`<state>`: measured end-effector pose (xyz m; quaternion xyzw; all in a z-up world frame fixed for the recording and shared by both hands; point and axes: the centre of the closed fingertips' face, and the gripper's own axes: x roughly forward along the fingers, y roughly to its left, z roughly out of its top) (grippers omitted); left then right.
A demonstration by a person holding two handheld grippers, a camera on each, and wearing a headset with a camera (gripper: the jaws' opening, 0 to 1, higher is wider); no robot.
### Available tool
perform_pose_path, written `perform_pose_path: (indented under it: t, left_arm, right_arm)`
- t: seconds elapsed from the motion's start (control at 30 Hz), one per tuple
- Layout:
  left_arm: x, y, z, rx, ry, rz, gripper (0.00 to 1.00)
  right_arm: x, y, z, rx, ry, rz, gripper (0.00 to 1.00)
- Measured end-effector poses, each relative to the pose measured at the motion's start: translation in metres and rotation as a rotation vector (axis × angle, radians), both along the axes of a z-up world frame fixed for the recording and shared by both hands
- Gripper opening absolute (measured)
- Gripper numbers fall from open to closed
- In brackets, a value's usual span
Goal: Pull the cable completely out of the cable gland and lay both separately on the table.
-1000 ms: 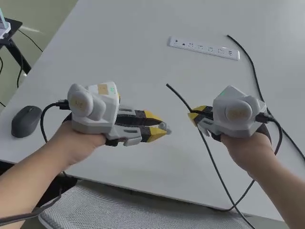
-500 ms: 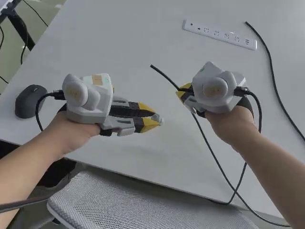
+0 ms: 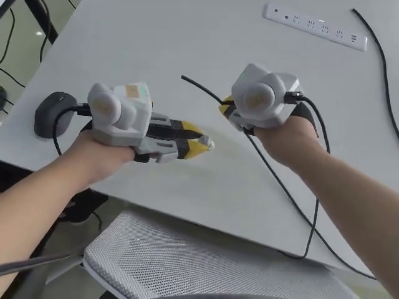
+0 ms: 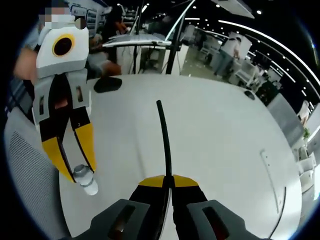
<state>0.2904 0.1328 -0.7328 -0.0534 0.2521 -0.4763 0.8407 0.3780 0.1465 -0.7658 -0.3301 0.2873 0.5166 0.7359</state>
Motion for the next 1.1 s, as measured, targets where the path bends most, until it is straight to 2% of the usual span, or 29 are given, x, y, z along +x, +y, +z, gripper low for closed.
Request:
perform_pose_path:
  t: [0.1, 0.27, 0.4, 0.57, 0.67, 1.1]
  left_arm:
    - [0.0, 0.001, -0.012, 0.01, 0.018, -0.004, 0.15]
    - [0.001, 0.005, -0.033, 0.033, 0.053, 0.013, 0.15]
    - [0.001, 0.006, -0.037, 0.032, 0.049, 0.016, 0.15]
    - [-0.001, 0.006, -0.046, 0.034, 0.051, 0.01, 0.15]
    - [-0.003, 0.005, -0.054, 0.051, 0.058, -0.002, 0.15]
    - [-0.002, 0.011, -0.062, 0.055, 0.055, -0.003, 0.16]
  right_arm:
    - [-0.008, 0.006, -0.015, -0.012, 0.017, 0.03, 0.0]
    - [-0.013, 0.015, -0.03, -0.03, 0.036, 0.046, 0.0]
    - [-0.017, 0.016, -0.038, -0.036, 0.044, 0.057, 0.0]
    - [-0.021, 0.018, -0.044, -0.031, 0.051, 0.07, 0.0]
    - [-0.02, 0.018, -0.046, -0.033, 0.054, 0.072, 0.0]
    - [-0.017, 0.02, -0.054, -0.024, 0.078, 0.046, 0.0]
